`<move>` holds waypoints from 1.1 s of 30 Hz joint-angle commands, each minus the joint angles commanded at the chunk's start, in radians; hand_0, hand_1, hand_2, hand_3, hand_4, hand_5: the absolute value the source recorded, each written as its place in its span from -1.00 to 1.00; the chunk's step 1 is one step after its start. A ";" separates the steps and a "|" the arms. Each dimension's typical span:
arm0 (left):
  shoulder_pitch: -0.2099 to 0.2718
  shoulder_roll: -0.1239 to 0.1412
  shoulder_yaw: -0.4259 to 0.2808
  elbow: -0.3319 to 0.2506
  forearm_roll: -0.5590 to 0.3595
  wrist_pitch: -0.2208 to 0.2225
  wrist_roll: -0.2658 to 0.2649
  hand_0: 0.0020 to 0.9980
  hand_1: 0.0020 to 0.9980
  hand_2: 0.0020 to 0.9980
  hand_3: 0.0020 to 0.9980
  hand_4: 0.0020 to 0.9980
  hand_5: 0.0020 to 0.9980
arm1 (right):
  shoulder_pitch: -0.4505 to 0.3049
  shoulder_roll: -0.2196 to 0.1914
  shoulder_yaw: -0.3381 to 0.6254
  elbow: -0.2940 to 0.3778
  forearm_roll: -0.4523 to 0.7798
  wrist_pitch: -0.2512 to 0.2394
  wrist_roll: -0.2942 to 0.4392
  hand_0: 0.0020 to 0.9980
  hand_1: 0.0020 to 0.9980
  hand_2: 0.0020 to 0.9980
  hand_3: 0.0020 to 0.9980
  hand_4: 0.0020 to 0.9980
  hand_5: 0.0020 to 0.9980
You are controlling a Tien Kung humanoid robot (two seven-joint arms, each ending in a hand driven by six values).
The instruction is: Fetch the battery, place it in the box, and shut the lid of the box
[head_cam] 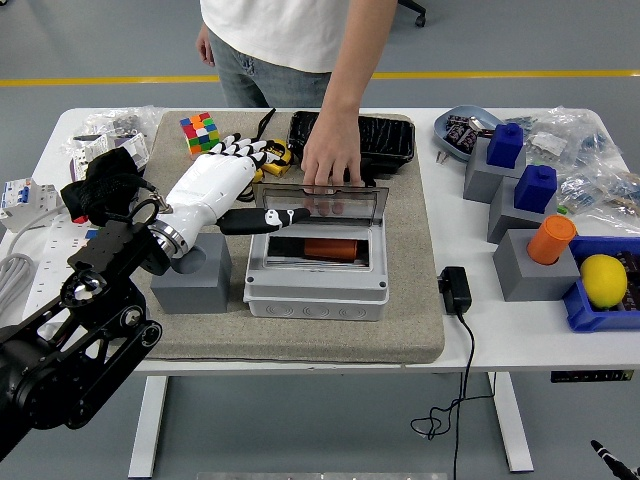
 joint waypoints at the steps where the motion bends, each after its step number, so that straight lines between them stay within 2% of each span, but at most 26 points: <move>1: 0.001 0.000 0.002 -0.001 0.000 0.000 0.000 1.00 1.00 0.95 0.59 1.00 1.00 | 0.000 0.000 0.000 0.000 0.000 0.000 0.000 0.59 0.45 0.44 0.52 1.00 0.99; 14: 0.014 0.007 0.050 -0.041 -0.002 -0.007 0.006 1.00 1.00 0.90 0.61 1.00 1.00 | 0.002 0.000 0.007 -0.001 -0.004 0.000 -0.001 0.59 0.45 0.44 0.52 1.00 1.00; 33: 0.028 0.015 0.113 -0.061 -0.022 -0.011 0.014 1.00 1.00 0.87 0.62 1.00 1.00 | 0.003 0.000 0.013 -0.002 -0.007 0.000 -0.003 0.59 0.45 0.44 0.51 1.00 1.00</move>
